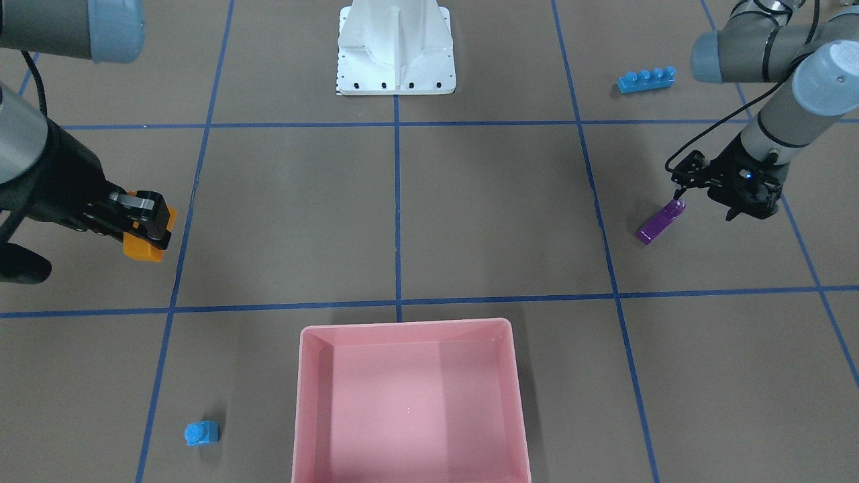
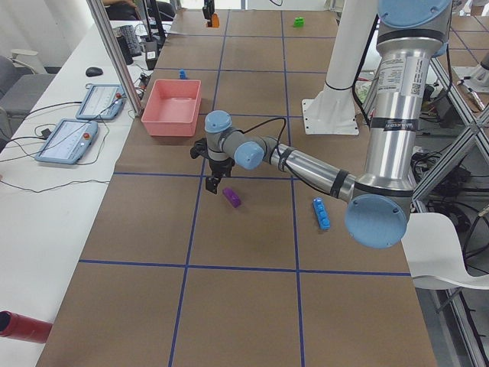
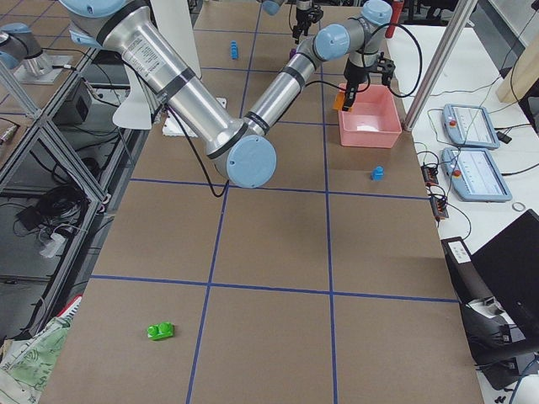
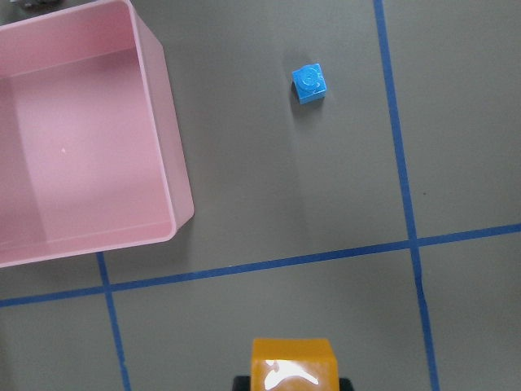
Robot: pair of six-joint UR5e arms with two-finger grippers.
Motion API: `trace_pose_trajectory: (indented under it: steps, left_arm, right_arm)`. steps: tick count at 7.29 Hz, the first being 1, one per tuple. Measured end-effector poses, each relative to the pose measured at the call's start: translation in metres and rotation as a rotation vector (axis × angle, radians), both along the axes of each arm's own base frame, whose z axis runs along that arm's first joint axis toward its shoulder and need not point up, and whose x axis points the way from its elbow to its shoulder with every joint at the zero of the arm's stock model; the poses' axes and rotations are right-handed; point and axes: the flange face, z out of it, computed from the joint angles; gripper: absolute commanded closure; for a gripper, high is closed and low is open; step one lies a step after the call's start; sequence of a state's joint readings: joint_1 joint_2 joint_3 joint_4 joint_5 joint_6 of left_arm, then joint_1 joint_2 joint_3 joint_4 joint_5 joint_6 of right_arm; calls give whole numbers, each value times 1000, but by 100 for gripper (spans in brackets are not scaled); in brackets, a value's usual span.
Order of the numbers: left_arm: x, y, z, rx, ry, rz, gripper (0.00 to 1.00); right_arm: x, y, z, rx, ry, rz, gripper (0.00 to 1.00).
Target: Put all blocks into box
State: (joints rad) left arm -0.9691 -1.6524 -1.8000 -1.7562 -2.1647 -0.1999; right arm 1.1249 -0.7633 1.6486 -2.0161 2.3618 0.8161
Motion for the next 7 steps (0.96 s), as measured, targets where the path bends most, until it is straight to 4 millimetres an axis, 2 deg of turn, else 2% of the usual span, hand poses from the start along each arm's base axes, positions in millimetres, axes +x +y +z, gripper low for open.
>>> trace_pose_trajectory:
  steps: [1,4,5,7]
  left_arm:
    - [13,2,9,0,-10,36,1]
    - [32,-3,30,-17,-32,76,1]
    - [38,-5,36,-21,-32,84,1]
    - [55,2,41,-28,-32,113,10]
  right_arm:
    - [-19,-12,-6,-22,-13,19,100]
    - [-73,-37,-19,-51,-85,96,100]
    - [-82,-42,-28,-65,-93,111,100]
    - [-103,-52,-39,-93,-88,120,100]
